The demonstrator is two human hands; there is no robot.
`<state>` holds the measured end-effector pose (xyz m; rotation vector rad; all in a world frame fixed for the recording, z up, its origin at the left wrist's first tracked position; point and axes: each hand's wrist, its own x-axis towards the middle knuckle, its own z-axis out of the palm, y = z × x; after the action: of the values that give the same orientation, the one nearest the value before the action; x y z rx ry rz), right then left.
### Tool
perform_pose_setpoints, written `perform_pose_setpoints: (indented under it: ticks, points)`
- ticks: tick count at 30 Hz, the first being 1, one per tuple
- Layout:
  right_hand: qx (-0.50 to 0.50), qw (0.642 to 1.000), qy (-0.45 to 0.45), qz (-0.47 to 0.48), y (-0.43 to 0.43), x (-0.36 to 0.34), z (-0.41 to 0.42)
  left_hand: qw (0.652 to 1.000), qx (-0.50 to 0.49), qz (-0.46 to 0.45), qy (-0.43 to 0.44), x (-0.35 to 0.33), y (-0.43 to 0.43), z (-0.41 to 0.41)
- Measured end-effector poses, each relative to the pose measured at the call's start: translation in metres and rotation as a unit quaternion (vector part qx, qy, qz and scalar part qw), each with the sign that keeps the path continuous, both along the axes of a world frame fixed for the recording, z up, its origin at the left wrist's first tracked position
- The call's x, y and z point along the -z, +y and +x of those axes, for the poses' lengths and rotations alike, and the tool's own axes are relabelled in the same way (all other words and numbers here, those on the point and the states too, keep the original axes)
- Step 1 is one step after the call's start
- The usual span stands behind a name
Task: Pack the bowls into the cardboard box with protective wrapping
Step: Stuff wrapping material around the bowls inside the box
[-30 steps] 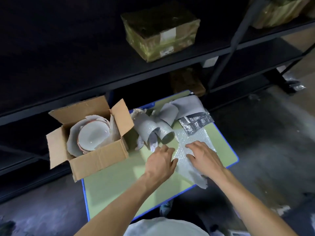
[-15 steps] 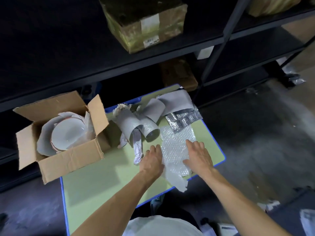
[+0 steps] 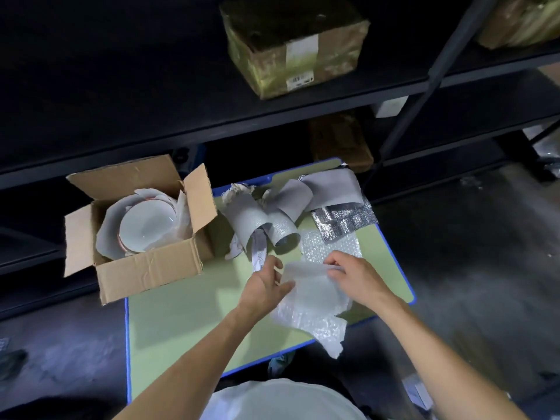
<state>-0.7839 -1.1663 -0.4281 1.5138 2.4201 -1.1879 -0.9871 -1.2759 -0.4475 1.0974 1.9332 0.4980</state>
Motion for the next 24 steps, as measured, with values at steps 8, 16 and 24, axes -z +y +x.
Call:
perform_pose_setpoints:
  ticks: [8, 16, 24]
  points:
    - [-0.017, 0.994, 0.109, -0.012, 0.018, -0.053, -0.056, 0.989, -0.079, 0.127, -0.006, -0.052, -0.019, -0.048]
    - [-0.019, 0.975, 0.198, -0.096, 0.015, -0.085, -0.124, 0.956, -0.182, 0.229, -0.009, -0.099, -0.059, -0.119]
    - [-0.075, 0.978, 0.183, -0.067, -0.01, -0.102, -0.188, 0.938, -0.267, 0.218, -0.034, -0.114, -0.092, -0.162]
